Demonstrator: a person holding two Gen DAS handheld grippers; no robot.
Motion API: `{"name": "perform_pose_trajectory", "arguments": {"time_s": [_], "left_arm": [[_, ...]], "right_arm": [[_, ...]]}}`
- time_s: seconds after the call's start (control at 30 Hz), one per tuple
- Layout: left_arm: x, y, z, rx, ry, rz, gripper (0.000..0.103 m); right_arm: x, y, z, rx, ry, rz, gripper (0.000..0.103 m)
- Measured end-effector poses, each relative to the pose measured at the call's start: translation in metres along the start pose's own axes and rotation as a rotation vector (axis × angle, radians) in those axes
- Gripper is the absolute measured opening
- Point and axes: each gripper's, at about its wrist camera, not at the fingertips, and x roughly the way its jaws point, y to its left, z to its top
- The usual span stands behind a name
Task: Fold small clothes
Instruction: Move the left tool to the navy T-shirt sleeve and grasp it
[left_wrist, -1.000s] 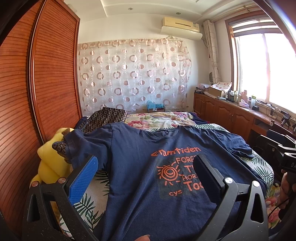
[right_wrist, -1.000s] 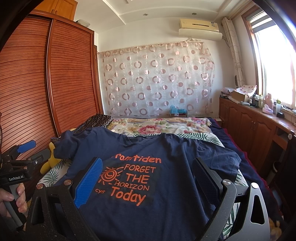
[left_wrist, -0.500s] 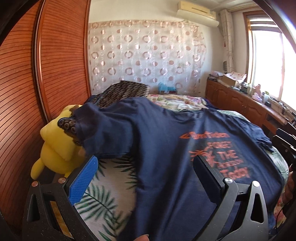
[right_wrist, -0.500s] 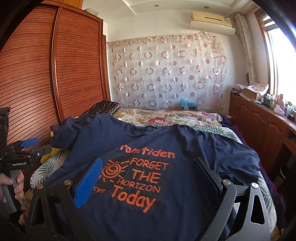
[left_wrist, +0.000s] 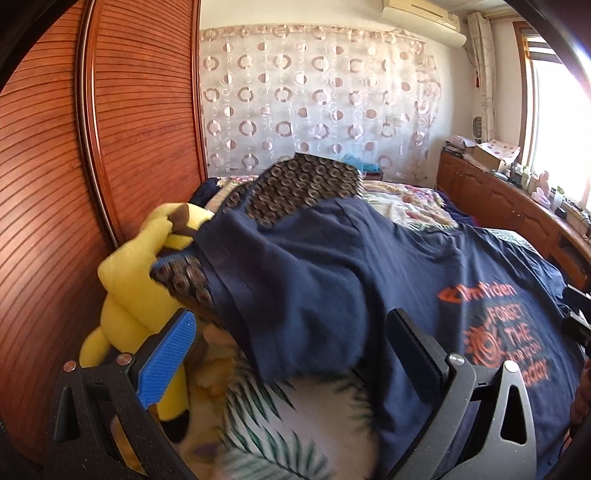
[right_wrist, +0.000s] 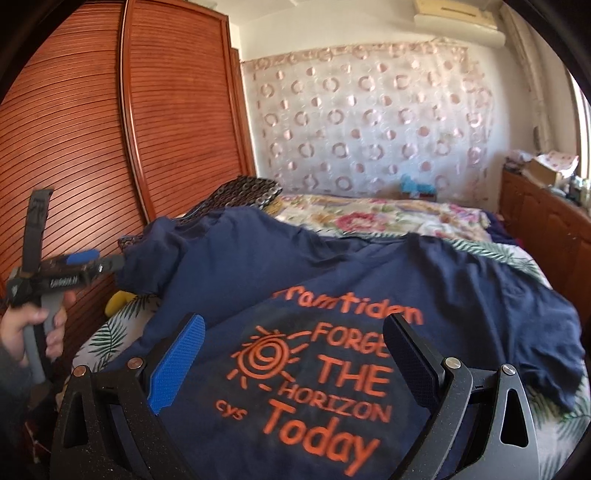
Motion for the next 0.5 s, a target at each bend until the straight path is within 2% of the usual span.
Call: {"name": "perform_pose_trajectory", "arguments": {"time_s": [0.13,0.2,0.37,0.5], "left_arm": [[0.020,0.012,0.018,0.015,0.013,0.021,0.103],[0.030,0.018,0.027,0.004,0.026,0.006,0.103],[0.055,0.031,0.042,-0.027,0.080,-0.048,0.093],[0.078,0.039,0.052,-0.044,0.146,-0.064,0.075]], "right_arm": [[0.013,-0.003,0.002,-0.014,0.014,-0.002,0.098],[0.020,-0.004,0.005,-0.030,0.020,-0.011,0.098],[0.030,-0.002,0.017,-0.068,0.018,-0.010,0.098],[0.037,0.004,0.020,-0.055,0.012,0.007,0.098]]}}
